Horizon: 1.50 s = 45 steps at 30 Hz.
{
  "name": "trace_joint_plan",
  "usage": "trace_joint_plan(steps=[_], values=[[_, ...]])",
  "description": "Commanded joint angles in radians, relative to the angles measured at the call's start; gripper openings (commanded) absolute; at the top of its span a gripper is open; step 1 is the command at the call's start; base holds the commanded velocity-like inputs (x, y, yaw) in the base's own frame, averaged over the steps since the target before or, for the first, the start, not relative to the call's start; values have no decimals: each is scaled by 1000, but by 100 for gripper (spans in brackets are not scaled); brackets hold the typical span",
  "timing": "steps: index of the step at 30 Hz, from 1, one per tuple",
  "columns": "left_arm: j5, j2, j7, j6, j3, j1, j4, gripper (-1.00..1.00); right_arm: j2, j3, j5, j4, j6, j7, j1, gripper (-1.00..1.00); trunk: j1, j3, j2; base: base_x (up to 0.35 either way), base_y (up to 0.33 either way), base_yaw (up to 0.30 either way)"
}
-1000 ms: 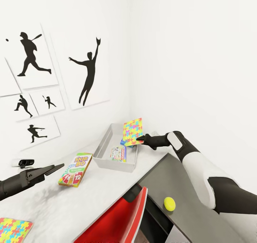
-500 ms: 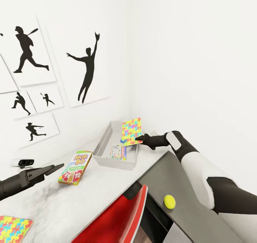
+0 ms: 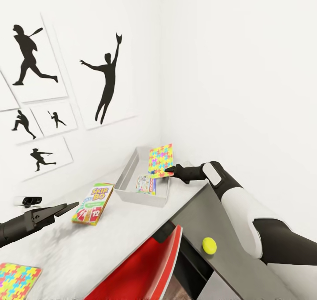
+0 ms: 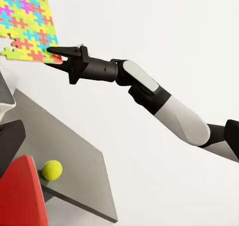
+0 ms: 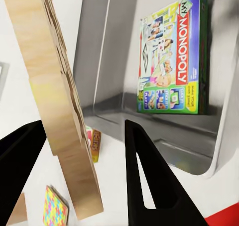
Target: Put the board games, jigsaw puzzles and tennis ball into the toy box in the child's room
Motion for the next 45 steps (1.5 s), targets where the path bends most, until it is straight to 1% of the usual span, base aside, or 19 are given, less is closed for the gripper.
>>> trace_joint_plan(steps=[1, 10, 23, 32, 45], values=[[-1, 0, -4, 11, 0, -1, 0, 100, 0, -1, 6, 0, 2, 6, -1, -100, 0, -4, -2, -67, 39, 0], [-1, 0, -4, 11, 0, -1, 0, 100, 0, -1, 8, -3, -1, 6, 0, -100, 0, -16, -2, -19, 11, 0], [-1, 0, -4, 11, 0, -1, 0, 100, -1, -2, 9, -3, -3, 6, 0, -100, 0, -17, -2, 0, 2, 0], [-1, 0, -4, 11, 0, -1, 0, 100, -1, -3, 9, -3, -2, 6, 1, -100, 0, -17, -2, 0, 137, 0], [-1, -1, -4, 11, 0, -1, 0, 100, -1, -3, 9, -3, -1, 7, 0, -100, 0, -17, -2, 0, 23, 0]])
